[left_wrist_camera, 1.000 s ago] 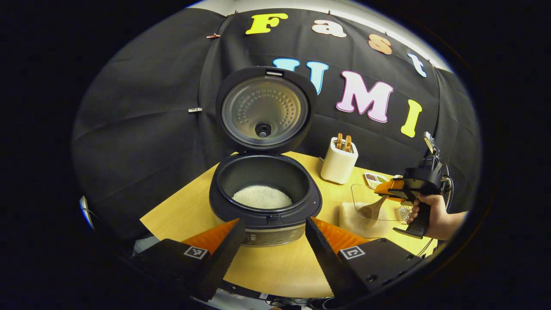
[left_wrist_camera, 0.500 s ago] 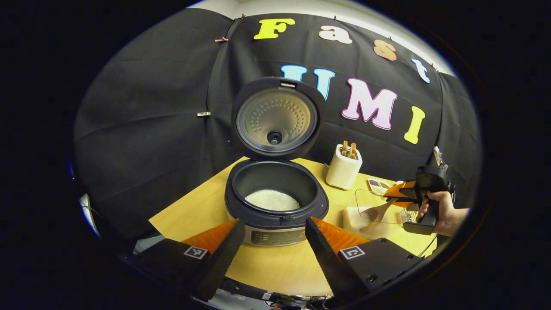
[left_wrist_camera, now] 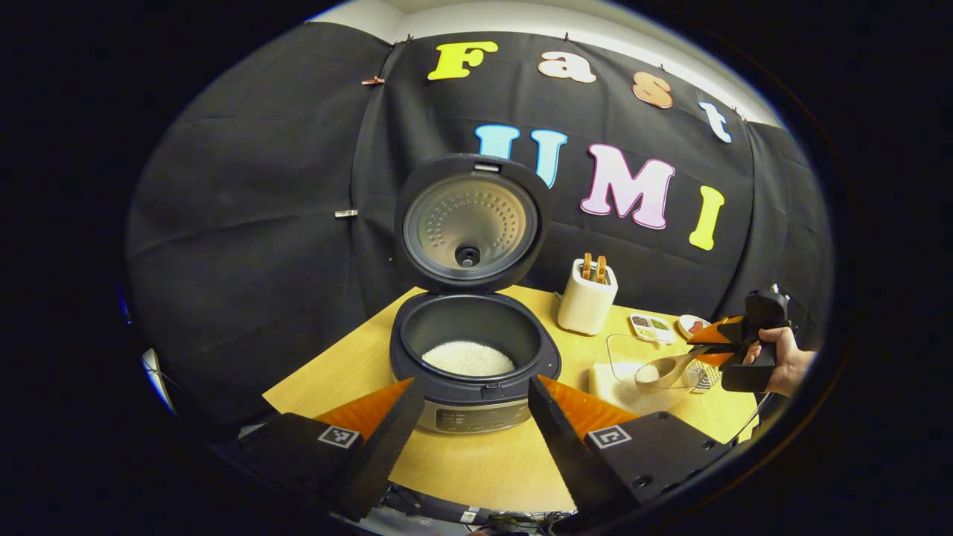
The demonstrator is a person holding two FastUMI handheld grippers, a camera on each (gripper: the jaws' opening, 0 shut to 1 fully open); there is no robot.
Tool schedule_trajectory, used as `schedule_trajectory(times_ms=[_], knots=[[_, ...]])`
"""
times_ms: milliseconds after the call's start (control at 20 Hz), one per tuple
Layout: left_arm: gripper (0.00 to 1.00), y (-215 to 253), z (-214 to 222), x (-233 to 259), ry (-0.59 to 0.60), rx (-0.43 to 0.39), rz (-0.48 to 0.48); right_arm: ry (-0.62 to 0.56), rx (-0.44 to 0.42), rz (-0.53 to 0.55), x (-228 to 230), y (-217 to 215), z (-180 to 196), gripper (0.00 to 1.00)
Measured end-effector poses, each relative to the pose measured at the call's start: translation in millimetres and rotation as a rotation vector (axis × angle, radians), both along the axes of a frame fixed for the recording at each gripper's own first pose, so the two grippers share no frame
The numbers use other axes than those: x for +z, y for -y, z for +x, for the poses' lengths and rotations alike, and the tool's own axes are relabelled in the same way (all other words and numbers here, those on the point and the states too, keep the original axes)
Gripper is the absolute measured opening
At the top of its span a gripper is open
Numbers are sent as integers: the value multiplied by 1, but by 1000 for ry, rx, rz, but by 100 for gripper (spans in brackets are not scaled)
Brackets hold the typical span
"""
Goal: Close the left gripper, press the button to open the rice cooker; take a wooden spoon from the chopstick holder with the right hand, scoop a spoonful of rice and pour it into the rice cooker, then put the wooden spoon back into the chopstick holder.
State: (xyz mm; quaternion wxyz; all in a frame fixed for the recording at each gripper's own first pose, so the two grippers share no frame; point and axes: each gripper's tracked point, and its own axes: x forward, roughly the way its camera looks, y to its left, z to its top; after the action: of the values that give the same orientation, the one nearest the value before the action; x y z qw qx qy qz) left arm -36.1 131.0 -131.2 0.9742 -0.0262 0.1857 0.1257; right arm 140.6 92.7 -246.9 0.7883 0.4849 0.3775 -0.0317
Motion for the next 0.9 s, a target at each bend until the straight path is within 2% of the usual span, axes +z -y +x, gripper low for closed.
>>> schedule_trajectory(times_ms=[250, 400, 600, 900], knots=[[96, 3, 3, 2, 23, -12, -26, -4, -43, 120, 31, -2, 3, 18], [95, 0, 3, 5, 42, -1, -46, 13, -29, 178, 54, -18, 7, 18], [95, -13, 0, 12, 79, 43, -93, 53, 65, 259, 91, -61, 8, 18], [95, -45, -17, 7, 100, 136, -120, 87, 187, 316, 125, -134, 5, 18]])
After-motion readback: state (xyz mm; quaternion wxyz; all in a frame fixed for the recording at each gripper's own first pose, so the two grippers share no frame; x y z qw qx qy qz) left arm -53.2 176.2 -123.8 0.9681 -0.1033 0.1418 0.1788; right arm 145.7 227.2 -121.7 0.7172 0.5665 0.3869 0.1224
